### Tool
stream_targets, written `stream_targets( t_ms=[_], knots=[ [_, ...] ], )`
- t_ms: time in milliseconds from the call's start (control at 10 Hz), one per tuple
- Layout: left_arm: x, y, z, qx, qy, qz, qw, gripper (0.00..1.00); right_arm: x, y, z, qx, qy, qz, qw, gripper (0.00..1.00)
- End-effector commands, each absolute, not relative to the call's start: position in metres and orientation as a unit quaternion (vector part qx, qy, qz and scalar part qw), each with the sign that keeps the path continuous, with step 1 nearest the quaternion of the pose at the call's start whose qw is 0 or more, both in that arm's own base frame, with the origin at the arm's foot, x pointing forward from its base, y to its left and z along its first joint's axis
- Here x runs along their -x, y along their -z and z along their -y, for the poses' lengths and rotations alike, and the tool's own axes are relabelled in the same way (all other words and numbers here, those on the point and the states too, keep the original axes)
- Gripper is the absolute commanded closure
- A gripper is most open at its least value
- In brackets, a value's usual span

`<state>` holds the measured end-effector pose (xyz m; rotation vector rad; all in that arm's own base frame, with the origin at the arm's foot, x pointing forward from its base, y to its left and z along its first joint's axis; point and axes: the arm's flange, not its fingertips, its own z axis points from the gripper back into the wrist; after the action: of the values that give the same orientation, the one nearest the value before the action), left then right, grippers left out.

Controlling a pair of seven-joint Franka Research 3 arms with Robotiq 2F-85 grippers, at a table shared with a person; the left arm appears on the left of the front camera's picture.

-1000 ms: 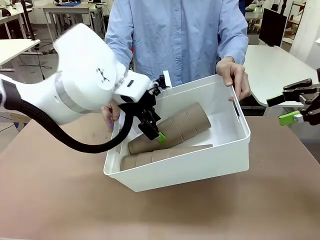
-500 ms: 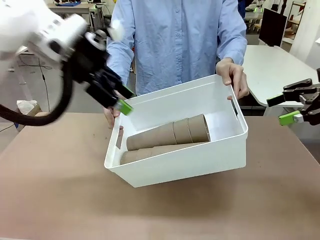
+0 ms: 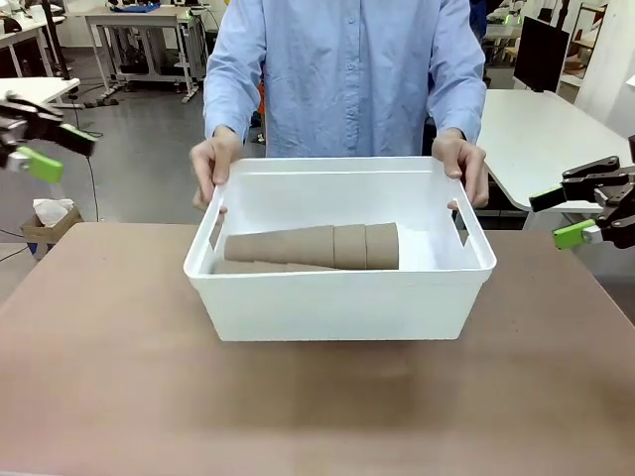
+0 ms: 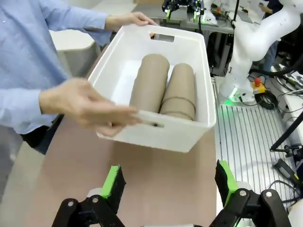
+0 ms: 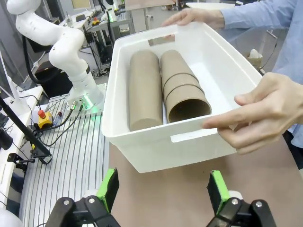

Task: Stack the cups and store them in the basket.
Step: Place the stack of Reusable plastic cups into the Pantry Basket.

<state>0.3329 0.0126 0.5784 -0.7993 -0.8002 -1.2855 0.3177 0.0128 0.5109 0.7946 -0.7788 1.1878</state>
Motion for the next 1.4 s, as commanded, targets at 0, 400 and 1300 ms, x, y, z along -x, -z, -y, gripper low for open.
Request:
stream_targets(
  t_ms=[0,400,1300],
  knots=[
    [-0.3334,-0.5648,-0.0147,0.349,0.585,0.342,0.648,0.0,-0.319,-0.5132,-0.0129,-0.36,-0.53,0.355,0.681,0.0],
    [-0.333,-0.5633,-0.0245,0.351,0.577,0.345,0.652,0.0,-0.319,-0.5132,-0.0129,-0.36,-0.53,0.355,0.681,0.0],
    [-0.333,-0.5633,-0.0245,0.351,0.577,0.345,0.652,0.0,-0.319,-0.5132,-0.0129,-0.36,-0.53,0.355,0.681,0.0]
  ],
)
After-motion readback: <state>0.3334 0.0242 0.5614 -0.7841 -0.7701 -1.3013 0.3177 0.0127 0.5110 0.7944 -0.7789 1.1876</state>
